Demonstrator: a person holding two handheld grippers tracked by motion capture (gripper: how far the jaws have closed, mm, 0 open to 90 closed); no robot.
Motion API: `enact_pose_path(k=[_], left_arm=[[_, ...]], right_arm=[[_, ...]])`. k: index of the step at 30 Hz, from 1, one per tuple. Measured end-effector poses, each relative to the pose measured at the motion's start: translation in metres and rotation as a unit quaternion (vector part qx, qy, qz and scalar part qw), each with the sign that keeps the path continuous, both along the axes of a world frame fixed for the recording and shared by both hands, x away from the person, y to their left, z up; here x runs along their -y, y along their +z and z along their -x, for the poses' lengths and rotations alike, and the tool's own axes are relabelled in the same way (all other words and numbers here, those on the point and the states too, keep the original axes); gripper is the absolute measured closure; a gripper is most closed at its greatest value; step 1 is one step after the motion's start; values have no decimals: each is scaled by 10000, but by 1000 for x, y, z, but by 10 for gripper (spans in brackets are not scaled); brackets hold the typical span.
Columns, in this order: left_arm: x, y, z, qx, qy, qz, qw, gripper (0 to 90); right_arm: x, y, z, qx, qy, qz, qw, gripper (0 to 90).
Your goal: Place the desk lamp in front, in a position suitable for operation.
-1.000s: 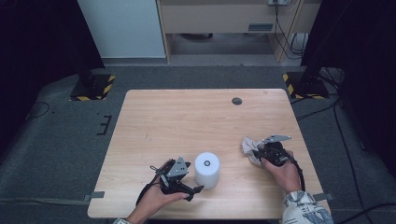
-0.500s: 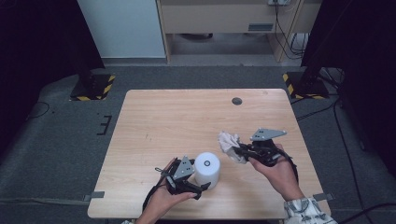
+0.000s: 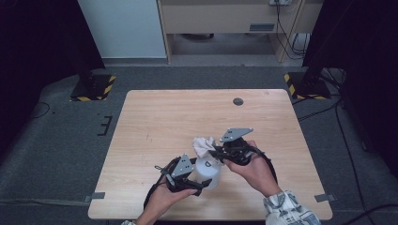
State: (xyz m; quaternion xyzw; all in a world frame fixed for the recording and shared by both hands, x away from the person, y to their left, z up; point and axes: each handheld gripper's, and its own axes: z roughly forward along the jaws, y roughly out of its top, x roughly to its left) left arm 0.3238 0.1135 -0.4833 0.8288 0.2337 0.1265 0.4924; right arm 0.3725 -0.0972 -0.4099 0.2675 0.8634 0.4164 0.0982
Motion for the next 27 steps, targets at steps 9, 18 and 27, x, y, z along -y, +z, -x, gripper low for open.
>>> enact_pose_path(k=[9, 18, 27], left_arm=[[1, 0, 1, 106, 40, -150, 9998, 102], [-1, 0, 1, 88, 63, -107, 9999, 95], [2, -3, 1, 24, 66, -102, 9999, 103]], right_arm=[[-22, 3, 22, 94, 414, 143, 9990, 791], [8, 5, 40, 117, 337, 153, 9992, 791], [25, 3, 15, 52, -20, 256, 9997, 791]])
